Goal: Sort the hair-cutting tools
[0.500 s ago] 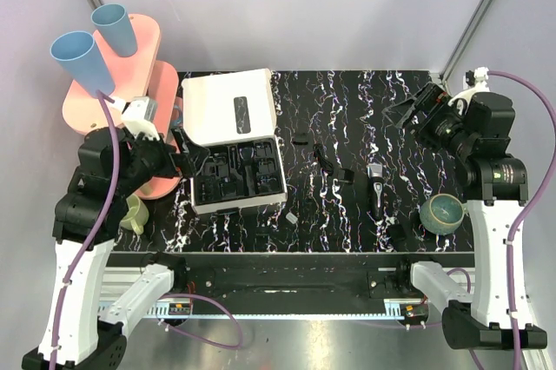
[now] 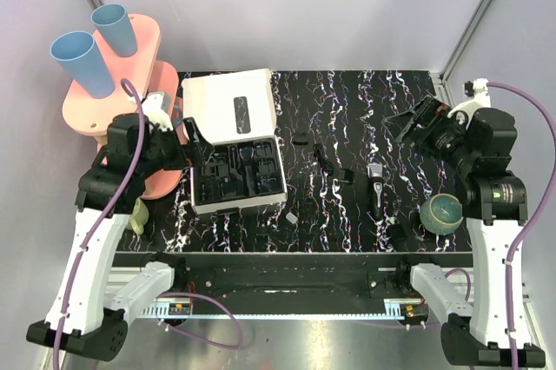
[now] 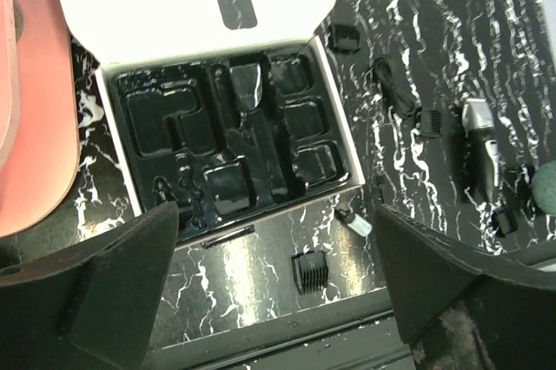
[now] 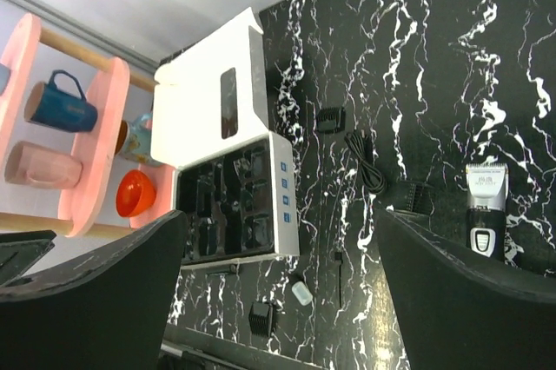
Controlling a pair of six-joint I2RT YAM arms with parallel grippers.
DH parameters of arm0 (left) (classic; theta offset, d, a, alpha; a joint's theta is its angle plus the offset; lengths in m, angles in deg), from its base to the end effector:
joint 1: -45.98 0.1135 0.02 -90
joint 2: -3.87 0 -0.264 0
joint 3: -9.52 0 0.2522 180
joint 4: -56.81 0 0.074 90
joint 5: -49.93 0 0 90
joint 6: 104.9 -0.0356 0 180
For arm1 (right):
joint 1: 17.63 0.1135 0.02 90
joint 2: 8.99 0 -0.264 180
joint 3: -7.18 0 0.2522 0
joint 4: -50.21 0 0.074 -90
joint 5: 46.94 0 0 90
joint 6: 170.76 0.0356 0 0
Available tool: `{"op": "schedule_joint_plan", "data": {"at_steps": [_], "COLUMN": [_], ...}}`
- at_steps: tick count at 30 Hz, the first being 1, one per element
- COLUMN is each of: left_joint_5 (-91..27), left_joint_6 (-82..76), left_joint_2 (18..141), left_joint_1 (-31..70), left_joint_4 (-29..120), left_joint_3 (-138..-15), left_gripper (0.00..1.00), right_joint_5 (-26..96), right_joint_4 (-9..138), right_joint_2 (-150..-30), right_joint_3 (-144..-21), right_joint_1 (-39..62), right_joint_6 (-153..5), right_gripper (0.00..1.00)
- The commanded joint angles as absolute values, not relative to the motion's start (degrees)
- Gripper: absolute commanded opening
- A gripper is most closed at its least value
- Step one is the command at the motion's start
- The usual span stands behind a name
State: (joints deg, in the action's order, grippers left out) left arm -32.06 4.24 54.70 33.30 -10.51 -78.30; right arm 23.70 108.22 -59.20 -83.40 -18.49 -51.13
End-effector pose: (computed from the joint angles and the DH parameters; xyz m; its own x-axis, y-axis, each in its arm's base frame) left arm 0.1443 -0.0375 0.4147 -0.5752 -0.2034 -0.7923 0.1547 0.9241 -0.3495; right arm 0.1459 0.0096 0.4471 -0.4125 0.4727 -0.7787 -0.1125 0.8219 0.5585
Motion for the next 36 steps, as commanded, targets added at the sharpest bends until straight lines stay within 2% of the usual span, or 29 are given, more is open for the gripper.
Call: {"op": "schedule_joint_plan", "data": {"at_steps": [1, 9, 13, 17, 21, 23, 28, 36], "left_joint_5": [-34.28, -20.75, -17.93, -16.78, -16.51, -16.86, -15.9, -17.3], "left_joint_6": [3.74, 0.4, 1.01, 2.76, 3.12, 2.86, 3.03, 2.94], "left_joint_2": [54.94, 50.11, 49.75, 48.96, 49.23, 49.14, 48.7, 49.76], "left_joint_1": [33.42, 33.42, 33.42, 33.42, 33.42, 33.42, 33.42, 33.42], "left_joint_4": [-6.35, 9.82, 15.53, 23.78, 23.72, 22.84, 22.84, 20.2], "left_joint_3": [-75.43, -62.69, -58.47, -52.94, -53.01, -52.93, -52.14, -53.28], "left_gripper": [0.99, 0.99, 0.99, 0.99, 0.99, 0.99, 0.99, 0.99], "right_joint_5": [22.05, 34.35, 34.44, 42.68, 47.53, 49.81, 53.25, 52.55], "right_joint_4": [104.75, 110.19, 110.29, 110.81, 110.2, 108.8, 106.07, 103.17], "right_joint_2": [-60.14, -62.15, -64.0, -67.07, -72.34, -75.93, -86.04, -95.29], "right_joint_3": [-80.51, -72.86, -68.21, -64.95, -63.28, -62.05, -62.74, -64.51], "right_joint_1": [-18.24, -18.24, -17.98, -13.33, -11.21, -9.98, -7.87, -7.34], "right_joint_6": [-54.3, -53.78, -53.6, -53.69, -53.17, -51.94, -51.66, -53.51], "right_gripper": [1.0, 0.95, 0.93, 0.94, 0.94, 0.86, 0.83, 0.79]}}
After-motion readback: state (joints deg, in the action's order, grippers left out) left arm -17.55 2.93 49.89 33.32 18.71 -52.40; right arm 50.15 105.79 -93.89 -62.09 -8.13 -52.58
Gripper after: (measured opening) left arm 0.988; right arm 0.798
